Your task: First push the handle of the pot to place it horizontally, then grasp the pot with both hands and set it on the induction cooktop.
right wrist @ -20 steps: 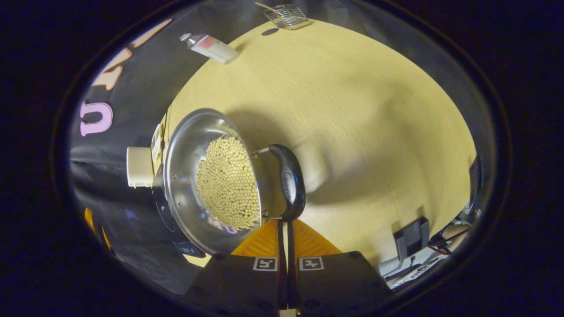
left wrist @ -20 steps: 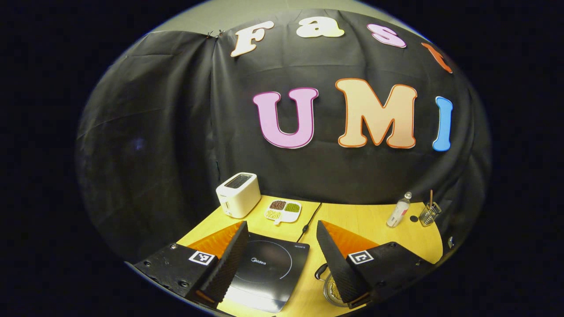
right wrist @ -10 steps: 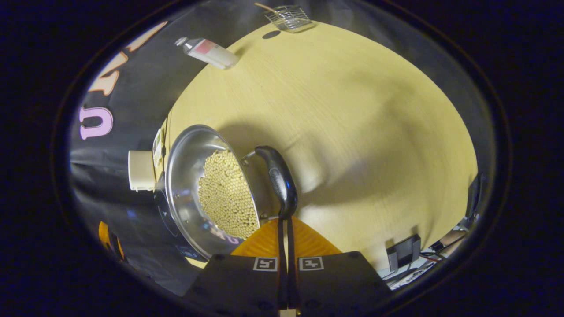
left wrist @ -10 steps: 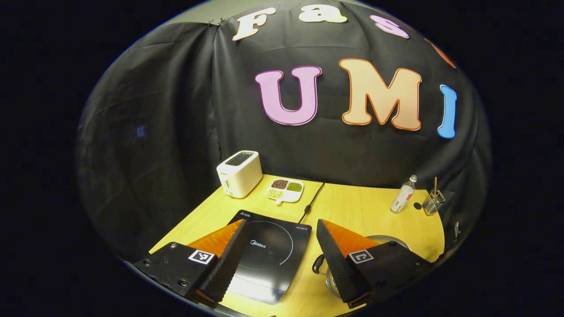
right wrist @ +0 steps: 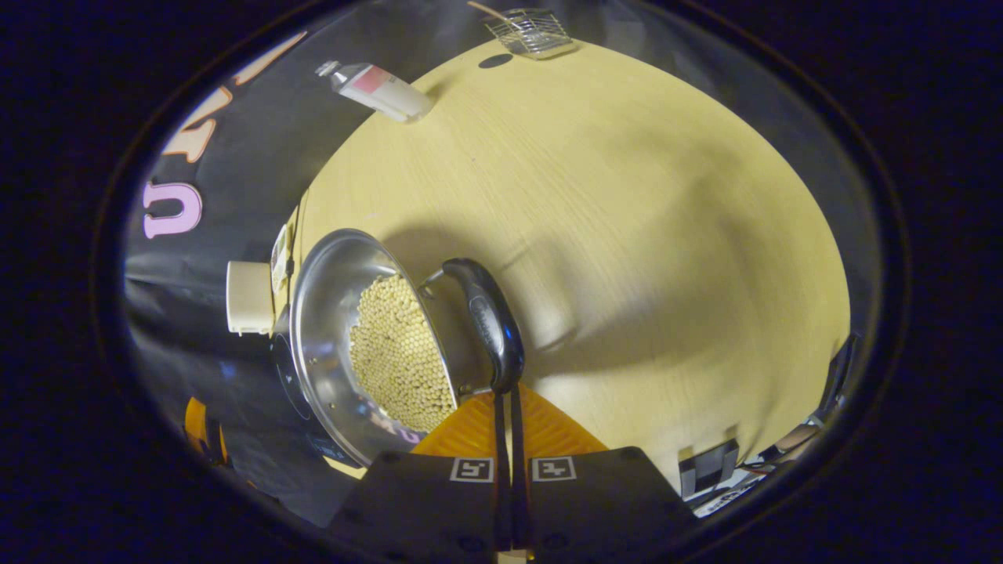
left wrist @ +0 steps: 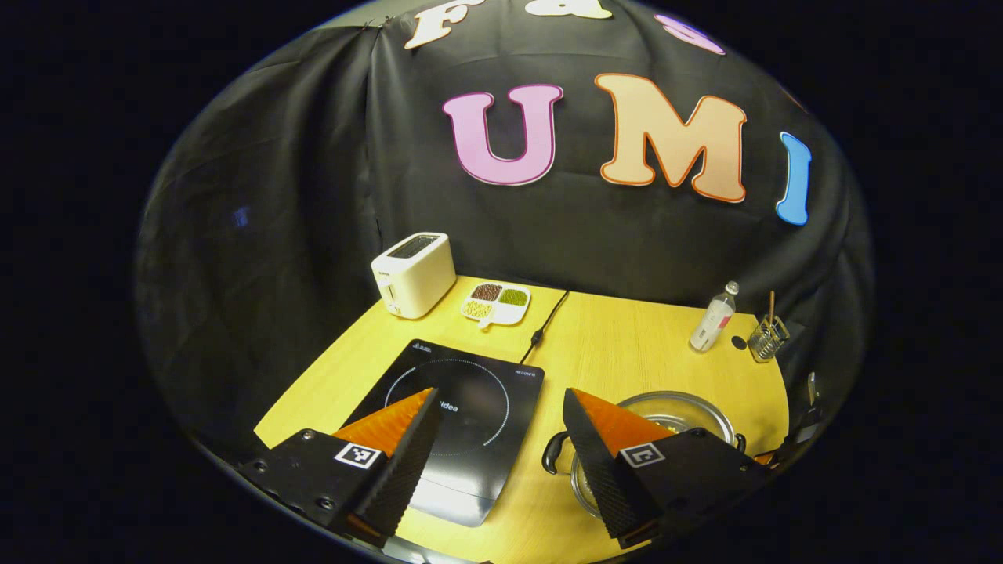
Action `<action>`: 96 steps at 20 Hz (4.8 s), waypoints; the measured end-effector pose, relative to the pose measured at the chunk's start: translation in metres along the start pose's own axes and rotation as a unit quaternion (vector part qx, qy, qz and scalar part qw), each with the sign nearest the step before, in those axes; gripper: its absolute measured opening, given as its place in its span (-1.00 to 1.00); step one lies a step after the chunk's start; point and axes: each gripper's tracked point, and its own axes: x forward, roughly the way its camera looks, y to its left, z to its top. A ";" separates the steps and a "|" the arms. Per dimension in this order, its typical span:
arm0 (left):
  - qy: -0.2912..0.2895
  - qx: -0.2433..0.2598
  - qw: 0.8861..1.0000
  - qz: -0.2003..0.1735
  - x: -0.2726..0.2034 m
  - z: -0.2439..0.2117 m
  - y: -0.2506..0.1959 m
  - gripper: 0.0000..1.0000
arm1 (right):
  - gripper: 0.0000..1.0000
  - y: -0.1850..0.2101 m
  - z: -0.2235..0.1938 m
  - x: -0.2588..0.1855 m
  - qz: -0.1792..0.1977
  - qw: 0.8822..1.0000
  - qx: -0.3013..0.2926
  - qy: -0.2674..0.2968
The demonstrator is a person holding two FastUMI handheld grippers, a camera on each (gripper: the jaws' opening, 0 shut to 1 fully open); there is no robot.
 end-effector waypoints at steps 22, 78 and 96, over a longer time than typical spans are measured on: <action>0.236 0.001 0.966 -0.102 0.072 -0.142 -0.062 0.93 | 0.72 -0.013 0.047 -0.022 0.026 0.994 -0.097 -0.035; 0.288 0.124 0.927 -0.205 -0.013 -0.162 -0.021 0.29 | -0.05 0.026 -0.083 -0.068 0.036 0.995 -0.085 -0.037; 0.239 0.140 0.924 -0.266 0.028 -0.123 0.141 0.26 | -0.06 0.177 -0.188 -0.044 0.019 0.990 -0.059 -0.125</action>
